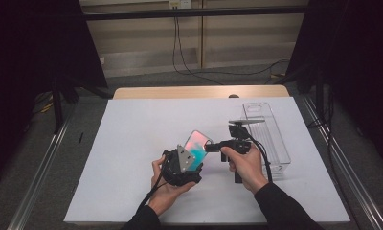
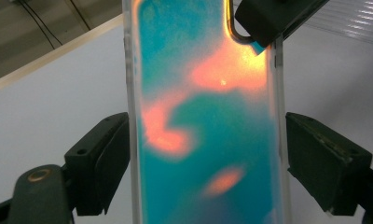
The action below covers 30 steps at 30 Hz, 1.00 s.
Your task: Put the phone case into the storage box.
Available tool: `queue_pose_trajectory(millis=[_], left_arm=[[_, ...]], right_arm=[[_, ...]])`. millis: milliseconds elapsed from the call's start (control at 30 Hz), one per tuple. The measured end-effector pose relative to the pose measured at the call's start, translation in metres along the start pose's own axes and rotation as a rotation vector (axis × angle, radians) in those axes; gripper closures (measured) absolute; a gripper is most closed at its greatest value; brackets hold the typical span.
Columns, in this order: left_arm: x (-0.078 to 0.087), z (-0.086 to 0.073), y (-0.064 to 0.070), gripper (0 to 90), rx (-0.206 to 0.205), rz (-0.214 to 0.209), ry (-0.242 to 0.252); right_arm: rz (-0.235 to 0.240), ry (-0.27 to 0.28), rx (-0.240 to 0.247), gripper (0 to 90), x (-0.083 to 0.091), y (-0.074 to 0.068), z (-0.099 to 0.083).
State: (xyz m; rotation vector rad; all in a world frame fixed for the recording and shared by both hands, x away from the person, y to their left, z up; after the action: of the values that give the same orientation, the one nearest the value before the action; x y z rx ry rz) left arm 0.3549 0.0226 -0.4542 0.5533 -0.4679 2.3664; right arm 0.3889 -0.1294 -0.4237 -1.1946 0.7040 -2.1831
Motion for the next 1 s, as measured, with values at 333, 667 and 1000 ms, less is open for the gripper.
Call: queue_pose_trajectory(millis=[333, 667, 1000], left_arm=[[0.0, 0.002, -0.01, 8.9, 0.081, -0.027, 0.026], [0.004, 0.004, -0.017, 3.3, 0.165, -0.102, 0.051], [0.015, 0.003, -0.032, 3.1, 0.166, -0.066, 0.077]], right_arm=[[0.013, 0.042, 0.043, 84.1, 0.003, -0.013, 0.006], [-0.005, 0.071, 0.078, 84.3, 0.007, -0.009, 0.011], [-0.016, 0.105, 0.122, 84.3, 0.011, -0.006, 0.014]])
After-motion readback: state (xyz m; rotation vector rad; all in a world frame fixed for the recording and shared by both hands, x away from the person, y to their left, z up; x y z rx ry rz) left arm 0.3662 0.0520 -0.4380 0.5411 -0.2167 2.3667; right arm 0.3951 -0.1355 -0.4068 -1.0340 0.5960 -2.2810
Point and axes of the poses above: each handheld gripper's, and its own axes: x roughly backward along the jaws, z roughly out of its top, y roughly to its right, the point moved 5 cm from there along -x, roughly forward along the jaws, and after that the axes turned 5 degrees about y, right-handed, at the moved point
